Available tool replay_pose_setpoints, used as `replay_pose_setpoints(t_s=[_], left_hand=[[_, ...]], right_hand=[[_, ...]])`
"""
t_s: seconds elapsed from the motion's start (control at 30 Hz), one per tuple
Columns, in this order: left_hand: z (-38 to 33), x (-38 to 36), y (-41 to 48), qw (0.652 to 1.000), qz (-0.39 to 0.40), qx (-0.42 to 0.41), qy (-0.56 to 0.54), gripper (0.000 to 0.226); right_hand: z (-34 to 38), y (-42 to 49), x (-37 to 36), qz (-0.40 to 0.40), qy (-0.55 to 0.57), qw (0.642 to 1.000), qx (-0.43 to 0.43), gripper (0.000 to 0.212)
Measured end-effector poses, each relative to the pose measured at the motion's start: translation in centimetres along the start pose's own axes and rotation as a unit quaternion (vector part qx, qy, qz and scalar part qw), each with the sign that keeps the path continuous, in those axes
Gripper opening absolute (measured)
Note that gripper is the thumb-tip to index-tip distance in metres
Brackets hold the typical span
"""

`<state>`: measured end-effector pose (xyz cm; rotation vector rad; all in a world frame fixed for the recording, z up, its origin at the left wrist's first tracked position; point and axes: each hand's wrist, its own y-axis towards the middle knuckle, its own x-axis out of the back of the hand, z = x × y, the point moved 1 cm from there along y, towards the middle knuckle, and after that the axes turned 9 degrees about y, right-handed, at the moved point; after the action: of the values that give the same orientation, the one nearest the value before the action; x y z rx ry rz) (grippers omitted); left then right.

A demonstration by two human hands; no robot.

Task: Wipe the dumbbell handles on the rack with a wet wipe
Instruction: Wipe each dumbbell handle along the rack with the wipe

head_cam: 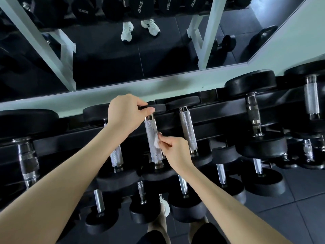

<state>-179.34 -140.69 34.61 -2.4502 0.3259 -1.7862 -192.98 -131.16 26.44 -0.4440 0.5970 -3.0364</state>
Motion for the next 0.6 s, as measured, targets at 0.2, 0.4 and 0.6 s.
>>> replay_pose_setpoints(t_s=[0.2, 0.4, 0.6], left_hand=[[0.0, -0.5, -0.2, 1.000, -0.010, -0.002, 0.001, 0.029], [0.0, -0.3, -0.1, 1.000, -0.011, -0.012, 0.013, 0.032], [-0.2, 0.1, -0.2, 1.000, 0.007, -0.015, 0.015, 0.031]], right_hand=[[2.6, 2.5, -0.7, -0.071, 0.087, 0.994, 0.013, 0.019], [1.0, -0.2, -0.2, -0.013, 0.008, 1.000, 0.024, 0.022], [-0.1, -2.1, 1.2, 0.099, -0.156, 0.983, 0.009, 0.012]])
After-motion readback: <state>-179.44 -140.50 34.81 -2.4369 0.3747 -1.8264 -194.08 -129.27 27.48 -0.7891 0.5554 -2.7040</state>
